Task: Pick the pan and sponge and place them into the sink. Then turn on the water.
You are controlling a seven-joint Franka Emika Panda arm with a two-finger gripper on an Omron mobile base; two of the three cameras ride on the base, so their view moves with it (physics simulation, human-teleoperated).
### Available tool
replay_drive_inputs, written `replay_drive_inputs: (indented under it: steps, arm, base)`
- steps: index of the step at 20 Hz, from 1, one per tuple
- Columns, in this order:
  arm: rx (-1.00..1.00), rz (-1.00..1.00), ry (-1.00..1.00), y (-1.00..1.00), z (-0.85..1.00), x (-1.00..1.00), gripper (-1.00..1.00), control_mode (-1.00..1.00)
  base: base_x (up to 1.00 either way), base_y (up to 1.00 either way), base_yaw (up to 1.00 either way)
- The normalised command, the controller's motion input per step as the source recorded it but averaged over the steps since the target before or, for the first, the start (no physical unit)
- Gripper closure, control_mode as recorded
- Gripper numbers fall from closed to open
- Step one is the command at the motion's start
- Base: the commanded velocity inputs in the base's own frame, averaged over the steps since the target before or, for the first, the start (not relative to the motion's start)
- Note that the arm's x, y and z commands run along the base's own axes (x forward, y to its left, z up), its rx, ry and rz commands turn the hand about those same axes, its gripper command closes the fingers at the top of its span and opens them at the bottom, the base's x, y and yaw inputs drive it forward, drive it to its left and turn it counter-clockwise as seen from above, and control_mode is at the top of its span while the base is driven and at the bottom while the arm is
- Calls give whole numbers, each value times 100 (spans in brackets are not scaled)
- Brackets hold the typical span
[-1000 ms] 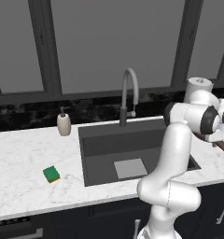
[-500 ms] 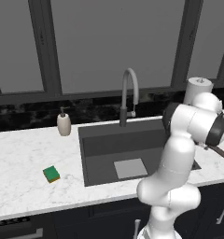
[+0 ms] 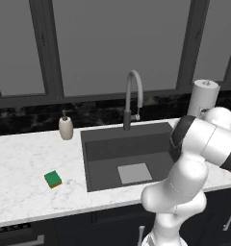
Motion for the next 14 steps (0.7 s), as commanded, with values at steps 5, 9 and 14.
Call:
replay_drive_inputs:
  steps: [5, 9, 14]
  arm:
    - [0, 20, 1, 50, 6, 0, 100, -100]
    - [-1, 42, 12, 83, 12, 3, 100, -100]
    - [0, 42, 12, 81, 4, 7, 100, -100]
  base:
    - [0, 0, 0]
    - [0, 0, 0]
    - [0, 0, 0]
